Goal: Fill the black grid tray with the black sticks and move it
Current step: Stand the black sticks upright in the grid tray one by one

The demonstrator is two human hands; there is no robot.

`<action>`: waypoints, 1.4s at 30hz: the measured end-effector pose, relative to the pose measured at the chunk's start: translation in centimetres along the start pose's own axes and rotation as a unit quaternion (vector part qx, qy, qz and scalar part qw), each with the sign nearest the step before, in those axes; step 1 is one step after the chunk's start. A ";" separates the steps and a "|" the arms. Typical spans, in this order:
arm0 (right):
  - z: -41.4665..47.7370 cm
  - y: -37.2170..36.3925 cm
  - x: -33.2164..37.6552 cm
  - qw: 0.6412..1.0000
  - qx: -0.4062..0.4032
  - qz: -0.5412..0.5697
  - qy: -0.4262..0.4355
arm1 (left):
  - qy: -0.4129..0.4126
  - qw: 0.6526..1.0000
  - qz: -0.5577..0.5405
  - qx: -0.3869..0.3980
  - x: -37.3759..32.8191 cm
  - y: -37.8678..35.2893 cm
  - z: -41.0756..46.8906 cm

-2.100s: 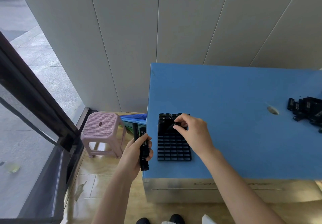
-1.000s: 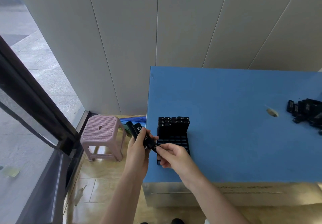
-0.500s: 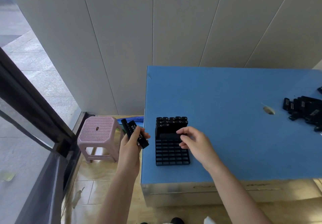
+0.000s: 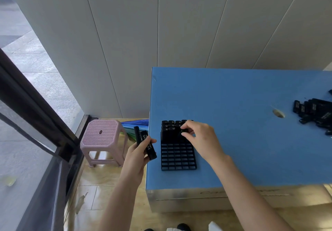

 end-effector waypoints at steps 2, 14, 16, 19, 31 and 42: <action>0.4 -0.3 0.2 1.000 0.005 -0.006 0.019 | -0.001 1.000 0.010 0.000 -0.1 0.0 -0.1; -0.9 -0.4 0.7 0.997 -0.052 0.058 -0.004 | -0.024 0.999 0.038 0.022 -0.3 -0.2 -0.3; -1.8 -1.1 0.9 0.982 -0.015 0.168 -0.085 | -0.036 0.998 0.040 0.030 -0.4 -0.6 -0.4; -4.2 -4.9 2.0 0.880 0.181 0.356 -0.256 | -0.056 0.997 0.039 0.034 -0.6 -1.4 -0.7; -6.1 -6.5 1.7 0.732 0.146 0.546 -0.381 | -0.079 0.993 0.067 0.052 0.2 -3.4 -0.8; -2.2 2.4 -3.1 0.979 -0.027 0.141 -0.143 | -0.098 0.991 0.070 0.050 -0.2 -2.4 -0.8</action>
Point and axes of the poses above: each hand's wrist, its own z-axis towards the middle knuckle, its own y-axis out of the back of the hand, x = y × z, the point moved 7 cm from there along z, towards the middle knuckle, and after that the axes turned 1 degree about z, right-handed, at the moved point
